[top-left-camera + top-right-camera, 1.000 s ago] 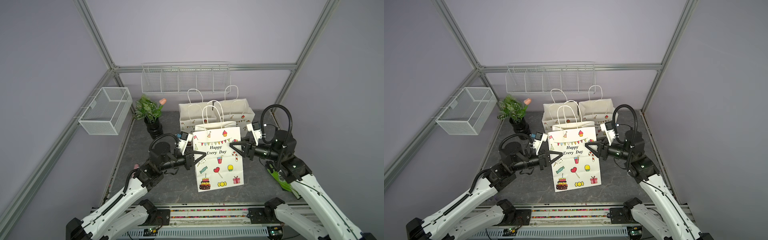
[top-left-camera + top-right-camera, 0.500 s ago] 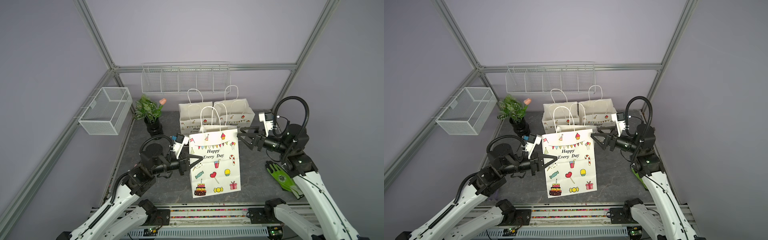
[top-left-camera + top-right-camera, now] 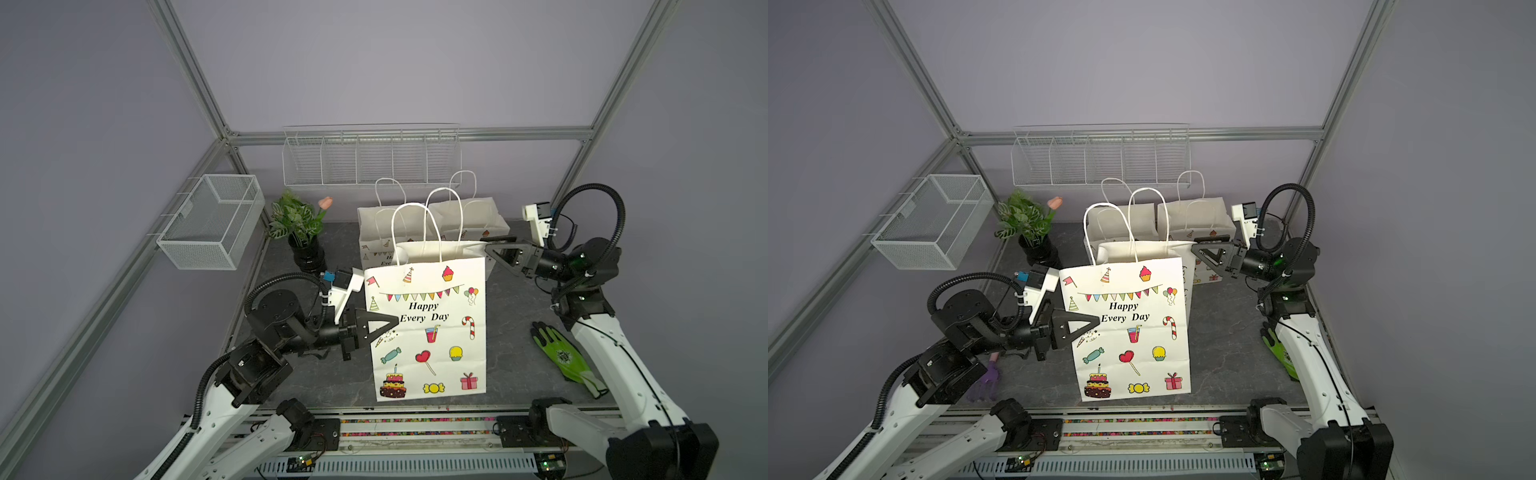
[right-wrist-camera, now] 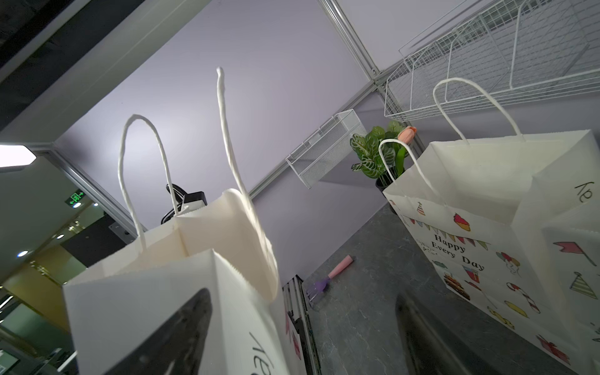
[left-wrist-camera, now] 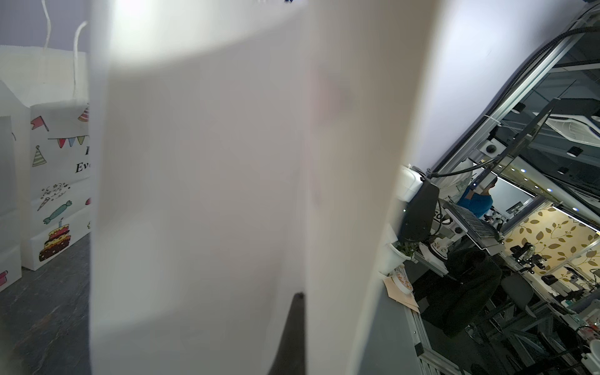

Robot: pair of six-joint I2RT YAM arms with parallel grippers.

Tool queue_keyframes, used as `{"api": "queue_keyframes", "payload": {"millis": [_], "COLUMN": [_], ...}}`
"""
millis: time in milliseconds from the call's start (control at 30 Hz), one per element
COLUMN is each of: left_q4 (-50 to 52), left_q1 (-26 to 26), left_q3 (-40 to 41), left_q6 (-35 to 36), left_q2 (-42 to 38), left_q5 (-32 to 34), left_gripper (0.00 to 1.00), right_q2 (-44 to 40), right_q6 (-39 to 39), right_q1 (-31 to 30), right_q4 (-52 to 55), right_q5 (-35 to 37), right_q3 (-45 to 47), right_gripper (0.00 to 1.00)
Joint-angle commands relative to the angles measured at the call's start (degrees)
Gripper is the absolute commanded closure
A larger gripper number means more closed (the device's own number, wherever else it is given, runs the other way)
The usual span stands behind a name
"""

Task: Put away the paper bag
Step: Press the paper bag.

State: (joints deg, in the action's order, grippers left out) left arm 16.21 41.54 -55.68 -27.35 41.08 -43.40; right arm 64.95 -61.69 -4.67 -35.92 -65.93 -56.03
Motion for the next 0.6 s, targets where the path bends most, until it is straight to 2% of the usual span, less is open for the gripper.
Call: {"api": "queue_keyframes", "payload": {"millis": [0,33,100,167,267,300,433,567], "left_q4": [0.93,1.46,2.07,2.21,2.73,3.05,3.7,2.71], "left_q1": [0.12,0.11,0.12,0.12,0.12,0.12,0.12,0.12], "left_q3": [-1.76,-1.84,-2.03,-2.21,-2.74,-2.9,-3.12,-2.77], "left_q6": [0.48,0.81,1.36,1.82,2.62,2.94,4.21,3.98], "left_q2": [0.23,0.39,0.86,1.61,1.84,3.19,3.56,4.72], "left_q5": [-0.63,-0.01,1.45,2.91,5.71,6.74,10.48,10.55], "left_gripper": [1.0,1.0,1.0,1.0,1.0,1.0,1.0,1.0], "right_q2": [1.77,2.02,1.41,-0.82,-5.51,-6.66,-9.68,-9.52], "right_q6": [-18.77,-21.88,-22.04,-12.93,7.54,11.75,13.18,17.35], "right_q1": [-1.0,-1.97,-4.65,-8.55,-12.48,-13.12,-13.53,-13.57], "right_q4": [-25.29,-29.12,-29.32,-18.22,8.87,14.66,18.43,24.72], "right_q5": [-3.82,-4.06,-5.02,-6.24,-6.25,-6.25,-6.51,-5.33], "right_q3": [-0.07,-0.57,-1.59,-2.51,-4.66,-5.25,-4.46,-4.47], "right_gripper": [0.11,0.11,0.11,0.11,0.11,0.11,0.11,0.11]}}
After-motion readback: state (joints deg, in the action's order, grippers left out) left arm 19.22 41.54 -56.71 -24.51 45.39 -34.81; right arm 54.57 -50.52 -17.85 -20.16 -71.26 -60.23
